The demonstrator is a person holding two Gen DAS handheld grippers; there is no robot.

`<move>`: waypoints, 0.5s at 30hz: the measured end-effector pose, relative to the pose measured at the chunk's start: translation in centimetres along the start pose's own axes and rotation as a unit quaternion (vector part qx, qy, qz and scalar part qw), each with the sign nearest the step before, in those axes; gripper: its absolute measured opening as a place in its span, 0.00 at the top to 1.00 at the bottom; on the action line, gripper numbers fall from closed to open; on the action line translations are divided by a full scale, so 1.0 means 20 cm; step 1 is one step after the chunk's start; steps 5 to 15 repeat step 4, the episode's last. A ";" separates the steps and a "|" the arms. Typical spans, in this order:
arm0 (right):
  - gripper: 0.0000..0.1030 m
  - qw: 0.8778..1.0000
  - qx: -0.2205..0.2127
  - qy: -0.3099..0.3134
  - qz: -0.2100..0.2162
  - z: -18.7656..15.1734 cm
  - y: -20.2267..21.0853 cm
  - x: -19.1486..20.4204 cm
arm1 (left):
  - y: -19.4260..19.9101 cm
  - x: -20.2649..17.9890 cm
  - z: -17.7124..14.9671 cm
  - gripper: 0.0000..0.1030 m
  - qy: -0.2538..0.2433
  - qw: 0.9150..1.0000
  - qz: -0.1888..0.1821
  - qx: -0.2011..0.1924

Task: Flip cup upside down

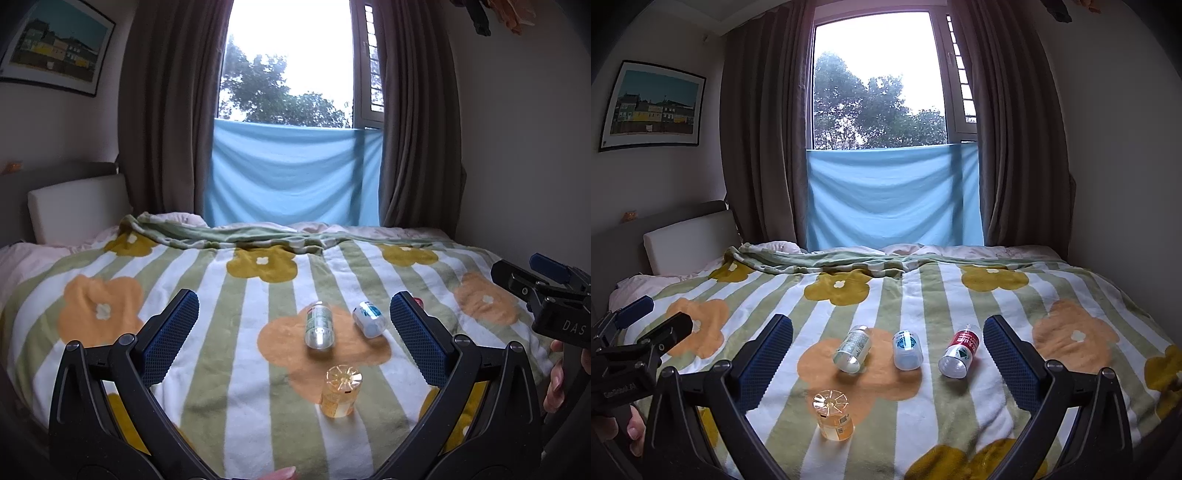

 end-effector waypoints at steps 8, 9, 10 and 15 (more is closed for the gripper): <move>0.00 1.000 -0.001 -0.001 0.003 0.00 0.00 0.01 | 0.01 0.00 0.01 0.00 -0.011 1.000 0.011 -0.008; 0.00 1.000 -0.001 -0.001 0.003 0.00 0.00 0.01 | 0.01 0.00 0.01 0.00 -0.011 1.000 0.011 -0.008; 0.00 1.000 -0.001 -0.001 0.003 0.00 0.00 0.01 | 0.01 0.00 0.01 0.00 -0.011 1.000 0.011 -0.008; 0.00 1.000 -0.001 -0.001 0.003 0.00 0.00 0.01 | 0.01 0.00 0.01 0.00 -0.011 1.000 0.011 -0.008</move>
Point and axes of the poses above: each gripper's, at about its wrist camera, not at the fingertips, and y roughly against the way its jaws point, x to its left, z to its top, the point moved 3 cm from there along -y, roughly the way its jaws point, and after that the axes turned 4 degrees about -y, right-handed, at the moved point
